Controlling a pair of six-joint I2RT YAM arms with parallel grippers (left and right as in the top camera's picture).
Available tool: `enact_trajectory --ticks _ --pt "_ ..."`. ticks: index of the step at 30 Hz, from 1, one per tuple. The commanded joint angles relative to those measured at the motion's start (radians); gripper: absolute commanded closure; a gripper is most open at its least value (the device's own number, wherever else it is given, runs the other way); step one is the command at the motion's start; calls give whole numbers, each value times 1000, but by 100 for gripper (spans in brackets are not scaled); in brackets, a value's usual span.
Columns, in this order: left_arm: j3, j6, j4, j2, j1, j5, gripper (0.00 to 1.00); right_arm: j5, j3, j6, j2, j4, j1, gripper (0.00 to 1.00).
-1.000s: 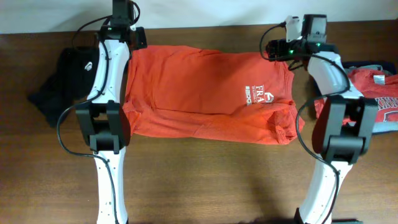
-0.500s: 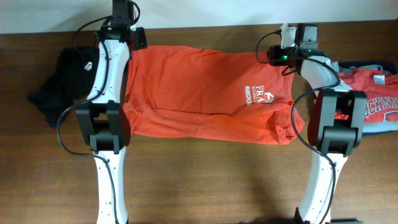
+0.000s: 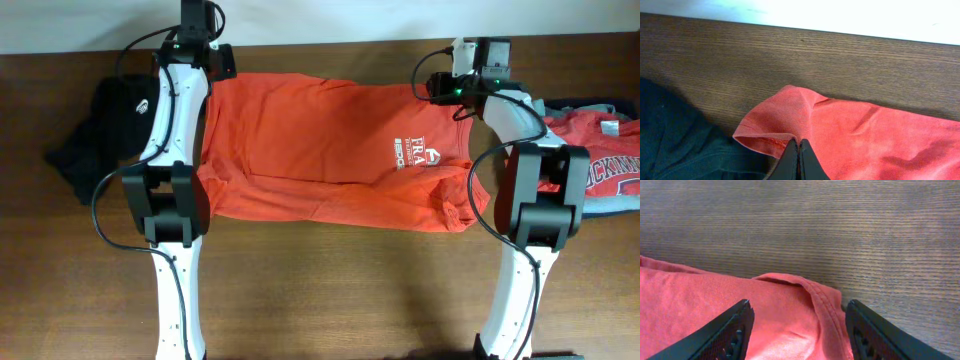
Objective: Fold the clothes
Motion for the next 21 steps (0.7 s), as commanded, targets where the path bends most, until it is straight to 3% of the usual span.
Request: enact_trajectory --ticks 1,13,21 --pt "21 -9 -1 20 2 3 99 18 16 -10 29 6 6 39" --pt "21 -9 -3 20 2 3 99 44 17 -9 67 38 3 54" --pt "21 -2 -3 20 2 3 99 35 70 -1 67 27 -19 54"
